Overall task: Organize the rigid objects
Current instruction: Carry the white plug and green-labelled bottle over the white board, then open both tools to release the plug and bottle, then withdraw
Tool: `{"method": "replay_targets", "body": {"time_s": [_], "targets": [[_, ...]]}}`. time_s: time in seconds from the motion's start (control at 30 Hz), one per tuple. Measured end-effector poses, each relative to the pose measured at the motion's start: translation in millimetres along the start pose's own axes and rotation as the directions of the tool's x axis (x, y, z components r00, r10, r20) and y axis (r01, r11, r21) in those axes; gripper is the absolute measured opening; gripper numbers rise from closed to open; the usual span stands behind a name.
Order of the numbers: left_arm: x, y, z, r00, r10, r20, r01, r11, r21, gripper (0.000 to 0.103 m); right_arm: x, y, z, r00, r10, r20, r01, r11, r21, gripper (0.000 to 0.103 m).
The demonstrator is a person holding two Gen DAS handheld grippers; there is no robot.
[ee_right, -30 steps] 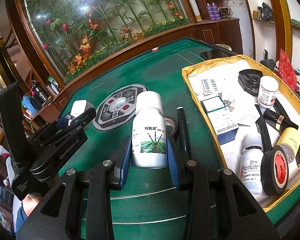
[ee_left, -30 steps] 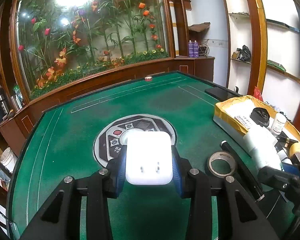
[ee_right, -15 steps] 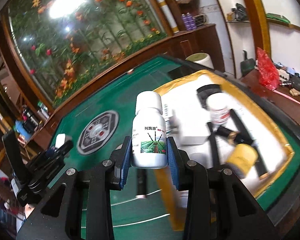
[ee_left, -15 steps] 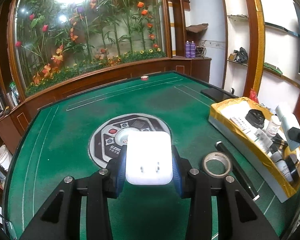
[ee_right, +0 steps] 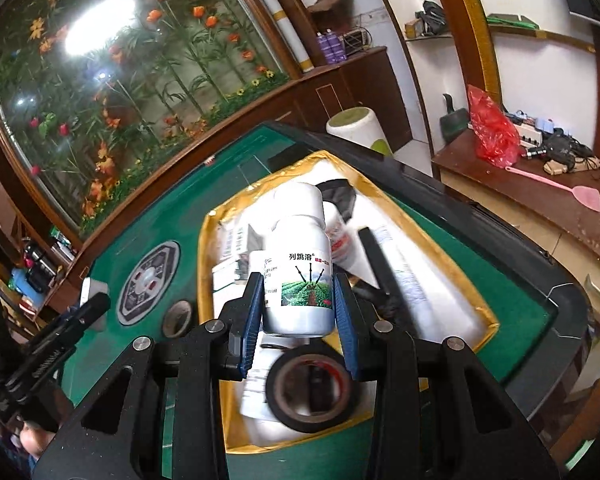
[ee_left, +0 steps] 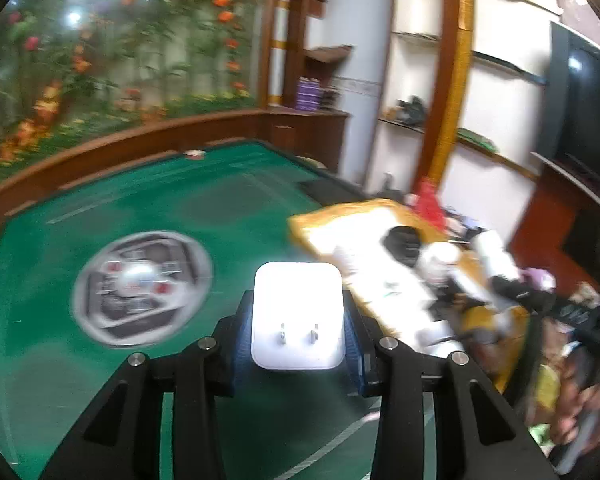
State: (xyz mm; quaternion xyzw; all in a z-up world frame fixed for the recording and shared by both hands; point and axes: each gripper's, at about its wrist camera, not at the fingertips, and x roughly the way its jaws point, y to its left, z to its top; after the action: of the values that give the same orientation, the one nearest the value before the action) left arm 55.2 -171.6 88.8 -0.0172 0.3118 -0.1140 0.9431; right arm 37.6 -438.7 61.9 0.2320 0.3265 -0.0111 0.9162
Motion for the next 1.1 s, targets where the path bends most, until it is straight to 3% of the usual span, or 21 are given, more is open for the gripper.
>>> {"method": "replay_targets", "body": {"time_s": [0.17,0.33,0.77,1.03,1.1], "targets": [[29,-50,7,0.986,-0.146,-0.08,0.147,0.989,0.008,0.04,3,-19,0,1.0,-0.029,-0.01,0.029,0.999,0.017,0.034],[54,-87,2,0.966,-0.212,-0.148,0.218,0.976,0.022,0.04,7,-35,1,0.999,-0.043,-0.017,0.043,0.999,0.031,0.034],[76,-100,0,0.961,-0.199,-0.192,0.2,0.98,-0.013,0.04,32,-37,17,0.998,-0.05,-0.048,0.048,0.998,-0.039,0.034],[80,-105,-4,0.958,-0.197,-0.209,0.199,0.98,-0.01,0.041,44,-49,19,0.994,-0.06,-0.088,0.061,0.998,0.006,0.034],[81,-105,-4,0.957,-0.195,-0.214,0.197,0.98,-0.01,0.046,44,-50,20,0.994,-0.066,-0.091,0.067,0.998,0.009,0.035]]}}
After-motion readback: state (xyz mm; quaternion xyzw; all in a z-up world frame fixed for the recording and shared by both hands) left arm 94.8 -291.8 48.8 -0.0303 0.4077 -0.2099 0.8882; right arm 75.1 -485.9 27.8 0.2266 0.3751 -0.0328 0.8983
